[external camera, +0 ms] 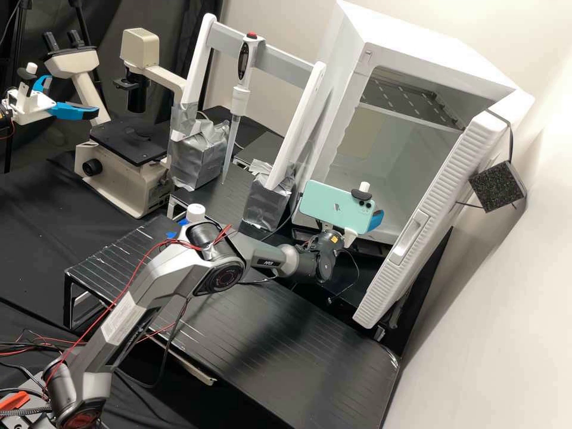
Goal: Move the petri dish to the microscope
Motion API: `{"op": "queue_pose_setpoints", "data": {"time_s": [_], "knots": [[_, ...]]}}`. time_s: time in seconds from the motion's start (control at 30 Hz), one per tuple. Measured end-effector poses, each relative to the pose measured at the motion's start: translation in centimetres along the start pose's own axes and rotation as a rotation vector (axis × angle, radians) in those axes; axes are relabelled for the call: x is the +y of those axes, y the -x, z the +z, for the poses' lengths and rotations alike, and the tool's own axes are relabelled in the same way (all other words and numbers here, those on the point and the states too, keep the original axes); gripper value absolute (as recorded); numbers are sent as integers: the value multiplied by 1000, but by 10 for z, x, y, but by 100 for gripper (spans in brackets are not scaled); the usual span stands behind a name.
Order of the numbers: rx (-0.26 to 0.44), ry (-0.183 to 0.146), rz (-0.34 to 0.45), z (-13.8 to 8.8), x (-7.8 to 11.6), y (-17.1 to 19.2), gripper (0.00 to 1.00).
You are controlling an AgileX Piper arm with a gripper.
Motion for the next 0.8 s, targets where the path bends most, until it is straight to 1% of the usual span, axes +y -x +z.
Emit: {"op": "queue_pose_setpoints", "data": {"time_s": [0.2, 0.43, 0.57, 0.8], "knots": [[-6, -4, -6, -5, 1, 8, 0], [14, -16, 2, -12, 4, 21, 0], [17, -21, 18, -12, 11, 35, 0], [40, -45, 39, -12, 15, 62, 0]]}}
